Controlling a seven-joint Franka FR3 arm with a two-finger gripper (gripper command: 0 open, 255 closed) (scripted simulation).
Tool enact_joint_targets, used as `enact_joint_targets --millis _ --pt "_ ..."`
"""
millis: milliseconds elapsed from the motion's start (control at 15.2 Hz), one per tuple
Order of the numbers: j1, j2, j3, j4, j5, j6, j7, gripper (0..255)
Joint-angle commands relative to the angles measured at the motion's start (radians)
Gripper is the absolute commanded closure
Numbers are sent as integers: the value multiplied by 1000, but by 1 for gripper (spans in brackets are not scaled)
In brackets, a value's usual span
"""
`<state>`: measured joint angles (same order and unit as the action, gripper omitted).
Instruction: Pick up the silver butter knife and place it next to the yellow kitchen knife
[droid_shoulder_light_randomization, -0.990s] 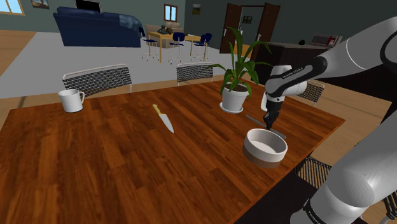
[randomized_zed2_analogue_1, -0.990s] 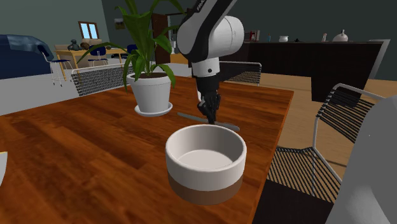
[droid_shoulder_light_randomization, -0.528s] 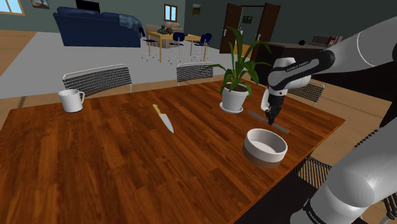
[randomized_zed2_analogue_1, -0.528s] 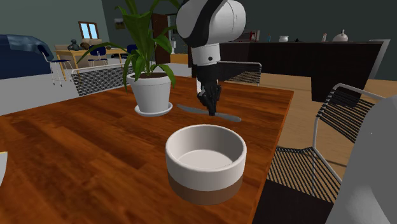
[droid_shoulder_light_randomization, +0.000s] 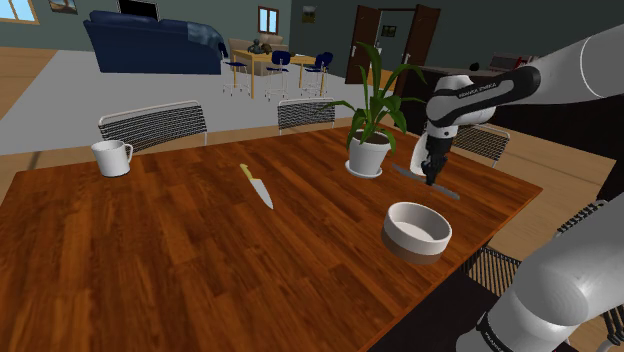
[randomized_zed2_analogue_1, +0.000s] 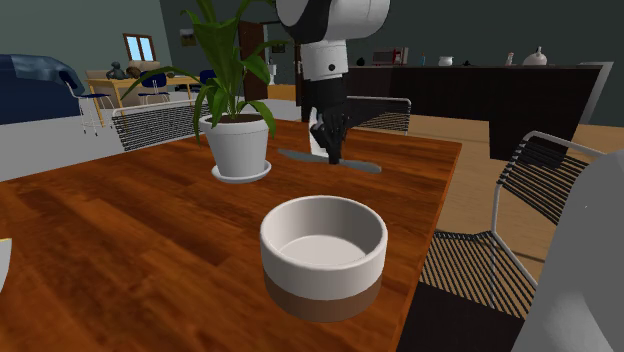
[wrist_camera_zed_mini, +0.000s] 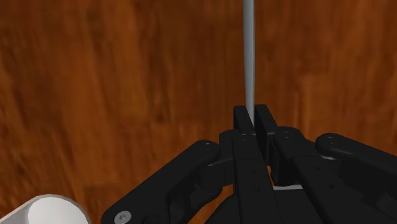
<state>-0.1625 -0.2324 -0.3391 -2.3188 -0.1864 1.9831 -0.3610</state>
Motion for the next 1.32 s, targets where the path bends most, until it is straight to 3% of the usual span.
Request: enact_joint_targets --millis 0,132,660,1254 --pt "1 -8 4 19 1 -28 1 255" --pt "2 -18 6 36 1 -54 0 255" --pt "95 69 115 127 74 -79 162 255" --pt "189 228 216 315 139 -121 325 255"
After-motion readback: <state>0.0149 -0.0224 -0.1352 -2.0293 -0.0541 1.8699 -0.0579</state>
